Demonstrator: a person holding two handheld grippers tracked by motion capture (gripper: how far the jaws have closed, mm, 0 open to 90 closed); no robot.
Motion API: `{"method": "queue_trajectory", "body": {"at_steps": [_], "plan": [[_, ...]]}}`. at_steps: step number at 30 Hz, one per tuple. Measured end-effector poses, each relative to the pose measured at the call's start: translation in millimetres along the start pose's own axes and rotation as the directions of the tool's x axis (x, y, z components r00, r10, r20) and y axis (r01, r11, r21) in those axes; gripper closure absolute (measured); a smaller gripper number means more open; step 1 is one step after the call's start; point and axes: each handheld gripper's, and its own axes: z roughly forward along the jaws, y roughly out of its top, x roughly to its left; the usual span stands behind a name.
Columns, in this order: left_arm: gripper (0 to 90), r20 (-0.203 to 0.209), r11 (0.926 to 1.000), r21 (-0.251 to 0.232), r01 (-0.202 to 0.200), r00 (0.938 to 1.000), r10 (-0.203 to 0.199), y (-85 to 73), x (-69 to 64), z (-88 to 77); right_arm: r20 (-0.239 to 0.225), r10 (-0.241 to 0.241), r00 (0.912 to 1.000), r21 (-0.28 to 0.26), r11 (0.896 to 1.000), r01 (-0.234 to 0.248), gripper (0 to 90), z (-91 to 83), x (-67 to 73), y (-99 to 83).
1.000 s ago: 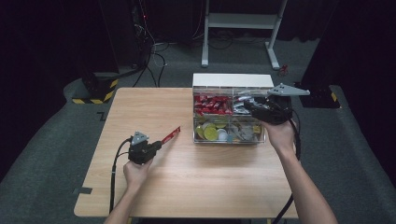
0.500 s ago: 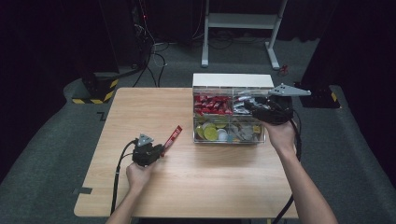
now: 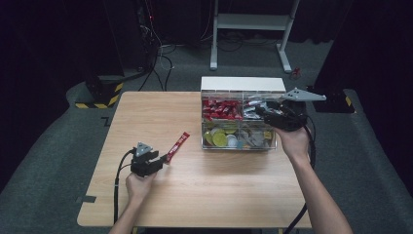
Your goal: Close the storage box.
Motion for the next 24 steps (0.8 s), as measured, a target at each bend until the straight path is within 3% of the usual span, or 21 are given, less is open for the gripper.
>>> {"method": "queue_trajectory", "body": {"at_steps": [5,11,14,18,24], "plan": [[51.7,-0.086,1.0,-0.003,0.008,0.9962,-0.008,-12.0,12.8,-10.7,0.0,0.0,1.0,-0.005,1.0,0.0,49.2,-2.7,-0.2,-2.7],[48.3,-0.138,0.9991,0.012,0.04,0.9897,-0.038,-20.7,24.9,-16.2,0.0,0.006,1.0,0.003,1.0,-0.006,49.2,-2.0,-1.1,-7.3],[47.7,-0.171,0.9992,0.032,0.024,0.9851,-0.018,-24.6,27.7,-15.3,0.001,0.01,1.0,0.005,1.0,-0.01,49.2,-2.0,-1.2,-9.1],[47.1,-0.193,0.9982,0.058,0.013,0.9813,-0.001,-27.9,28.9,-13.4,-0.004,0.015,0.9999,0.011,1.0,-0.015,49.1,-2.2,-1.1,-12.3],[45.9,-0.189,0.9975,0.061,0.036,0.9818,-0.024,-31.1,30.9,-11.3,-0.005,0.02,0.9998,0.011,1.0,-0.02,49.1,-2.8,-2.1,-16.2]]}}
